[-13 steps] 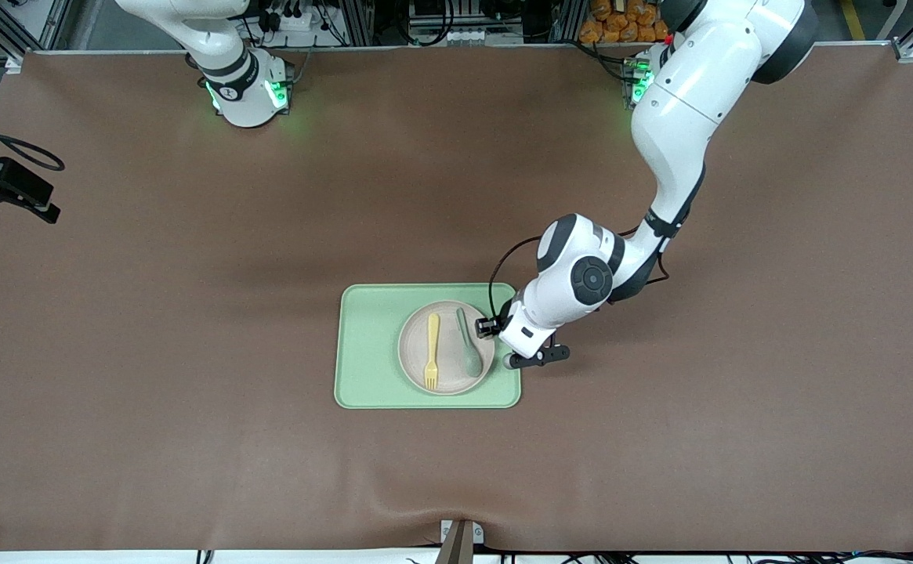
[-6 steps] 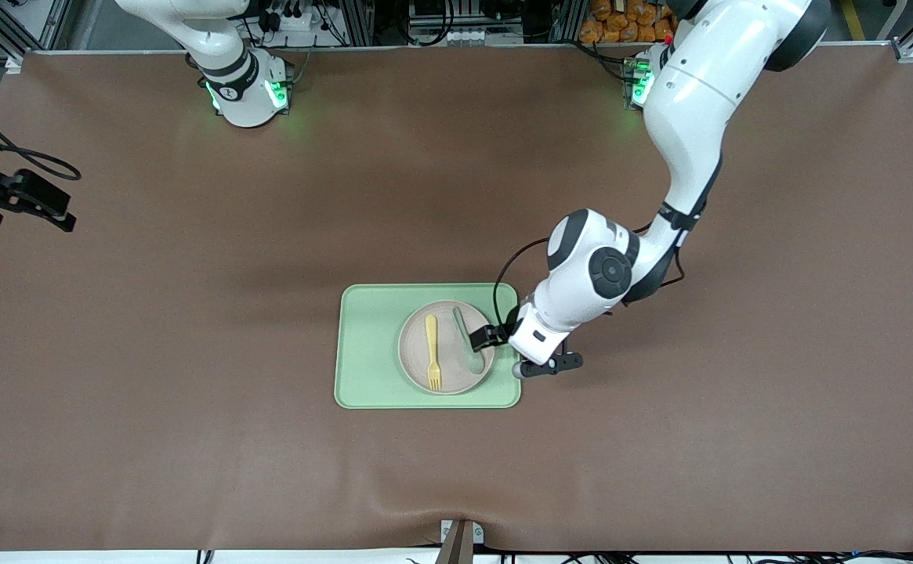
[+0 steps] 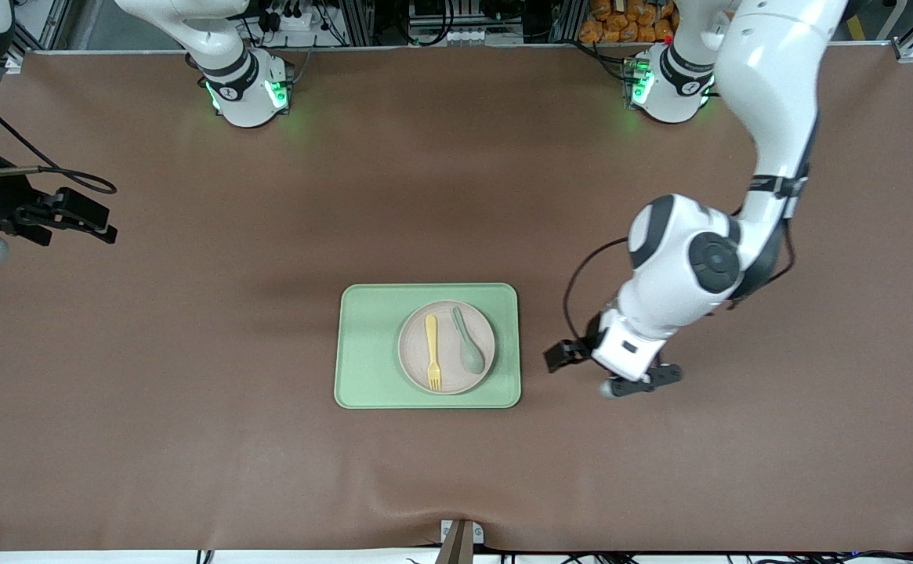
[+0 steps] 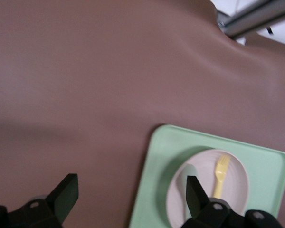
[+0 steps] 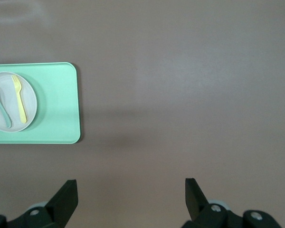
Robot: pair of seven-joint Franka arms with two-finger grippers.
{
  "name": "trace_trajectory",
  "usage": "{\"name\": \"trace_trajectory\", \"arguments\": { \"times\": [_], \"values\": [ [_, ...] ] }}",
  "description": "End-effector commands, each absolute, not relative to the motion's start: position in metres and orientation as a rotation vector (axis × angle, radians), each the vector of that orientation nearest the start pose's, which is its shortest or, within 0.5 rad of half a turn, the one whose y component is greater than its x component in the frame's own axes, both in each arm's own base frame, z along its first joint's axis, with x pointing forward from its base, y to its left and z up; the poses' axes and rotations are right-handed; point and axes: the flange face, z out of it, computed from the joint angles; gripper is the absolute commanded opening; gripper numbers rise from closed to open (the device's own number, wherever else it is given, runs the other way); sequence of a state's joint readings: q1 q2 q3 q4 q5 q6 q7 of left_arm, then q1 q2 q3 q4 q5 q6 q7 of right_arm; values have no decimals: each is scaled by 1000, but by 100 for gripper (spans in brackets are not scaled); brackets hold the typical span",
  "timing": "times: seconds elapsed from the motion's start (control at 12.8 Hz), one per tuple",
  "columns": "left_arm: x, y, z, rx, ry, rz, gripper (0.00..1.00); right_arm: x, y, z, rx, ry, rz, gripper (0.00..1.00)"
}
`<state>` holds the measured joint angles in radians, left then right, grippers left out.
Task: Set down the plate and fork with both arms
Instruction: 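Raise the left gripper away while the right gripper reaches toward the tray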
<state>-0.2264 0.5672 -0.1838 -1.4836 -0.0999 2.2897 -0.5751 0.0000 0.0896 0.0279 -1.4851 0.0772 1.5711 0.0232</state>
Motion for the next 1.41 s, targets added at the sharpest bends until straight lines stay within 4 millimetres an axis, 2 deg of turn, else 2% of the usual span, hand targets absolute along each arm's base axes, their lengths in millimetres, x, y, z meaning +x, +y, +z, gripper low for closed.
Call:
{"name": "trace_trajectory", "arguments": {
  "times": [0.0,0.16,0.23,0.39,0.55,0.63,0.78,0.94,1.02,1.17,1.25,1.33],
  "values": [
    [671,-239,415,-3301,-421,-260,100,594,39,600,-3041,-94,26,100],
    [667,-218,437,-3253,-395,-240,100,608,58,587,-3031,-130,-29,100],
    [665,-207,446,-3234,-398,-221,100,615,67,574,-3028,-152,-24,100],
    [660,-180,465,-3209,-367,-166,100,630,97,547,-3007,-204,-36,100],
    [649,-156,488,-3186,-332,-101,100,650,124,505,-2997,-254,-26,100],
    [641,-147,502,-3175,-316,-72,100,662,139,493,-2988,-278,-64,100],
    [620,-141,525,-3149,-234,29,100,679,179,470,-2976,-321,-74,100],
    [604,-124,544,-3128,-224,97,100,694,222,440,-2967,-195,-109,100],
    [595,-120,556,-3120,-208,116,100,700,242,425,-2952,-200,-172,100],
    [574,-113,574,-3095,-188,196,100,704,270,393,-2933,-227,-232,100],
    [561,-110,585,-3083,-171,234,100,705,278,379,-2928,-232,-241,100],
    [556,-99,590,-3095,-126,259,100,703,296,365,-2921,-239,-250,100]
  ]
}}
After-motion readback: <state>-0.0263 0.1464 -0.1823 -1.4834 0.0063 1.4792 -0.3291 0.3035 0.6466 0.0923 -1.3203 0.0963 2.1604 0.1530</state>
